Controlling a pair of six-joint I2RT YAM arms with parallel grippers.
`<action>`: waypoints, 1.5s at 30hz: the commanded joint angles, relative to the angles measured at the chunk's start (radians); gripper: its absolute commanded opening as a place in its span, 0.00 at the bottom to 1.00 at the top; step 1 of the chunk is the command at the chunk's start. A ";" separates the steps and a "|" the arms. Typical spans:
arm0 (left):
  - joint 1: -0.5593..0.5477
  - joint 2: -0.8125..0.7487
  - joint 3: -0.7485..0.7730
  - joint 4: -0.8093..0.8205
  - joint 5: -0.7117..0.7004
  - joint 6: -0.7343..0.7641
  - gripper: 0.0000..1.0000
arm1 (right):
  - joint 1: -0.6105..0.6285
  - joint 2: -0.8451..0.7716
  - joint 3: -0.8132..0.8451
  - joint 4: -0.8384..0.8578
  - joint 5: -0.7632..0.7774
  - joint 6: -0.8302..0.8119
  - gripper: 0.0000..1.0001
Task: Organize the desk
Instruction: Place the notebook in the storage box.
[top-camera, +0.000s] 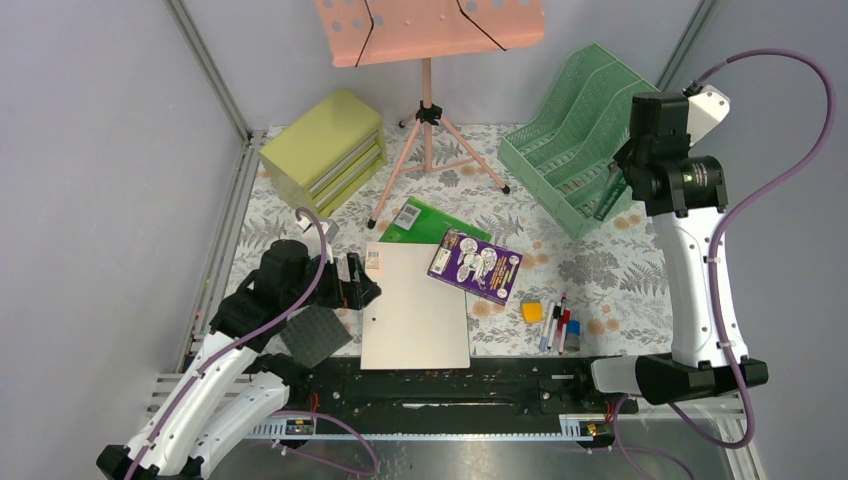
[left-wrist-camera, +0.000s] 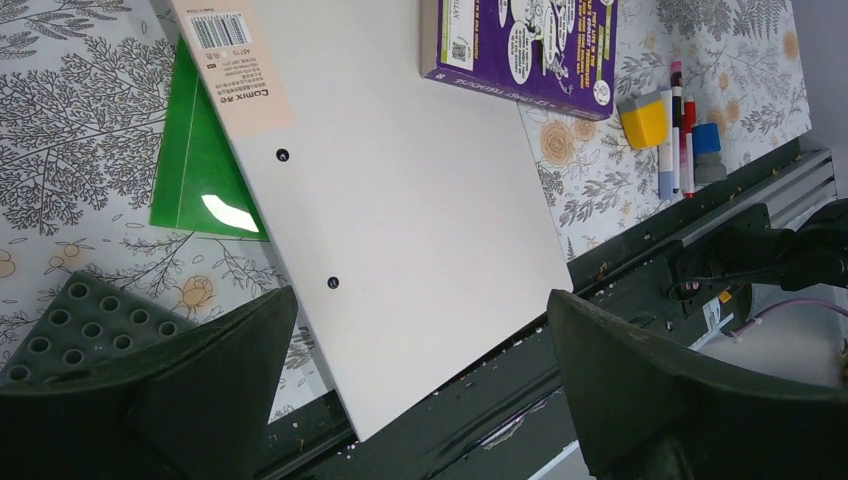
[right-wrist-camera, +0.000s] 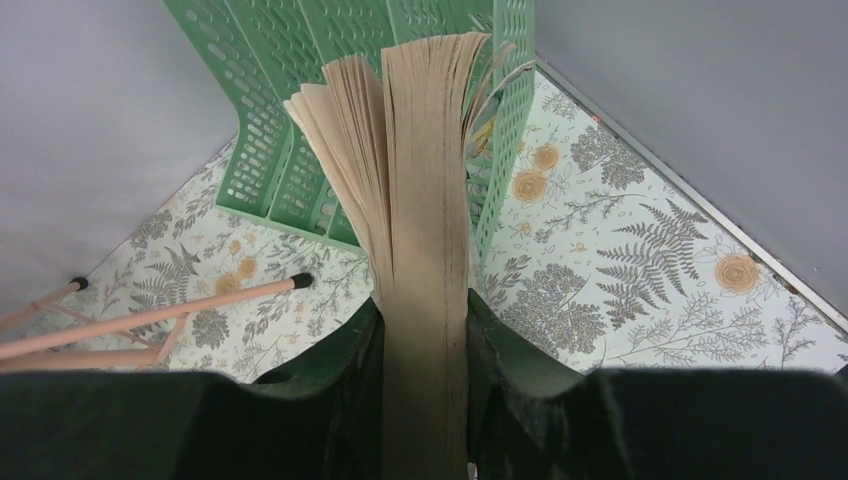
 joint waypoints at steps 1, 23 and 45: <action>0.005 0.000 0.007 0.040 0.008 0.002 0.99 | -0.036 0.025 0.098 0.054 -0.014 0.029 0.00; 0.006 0.012 0.008 0.041 0.011 0.004 0.99 | -0.113 0.161 0.183 0.063 -0.018 0.016 0.00; 0.005 0.023 0.009 0.040 0.021 0.003 0.99 | -0.202 0.378 0.363 0.061 -0.015 0.019 0.00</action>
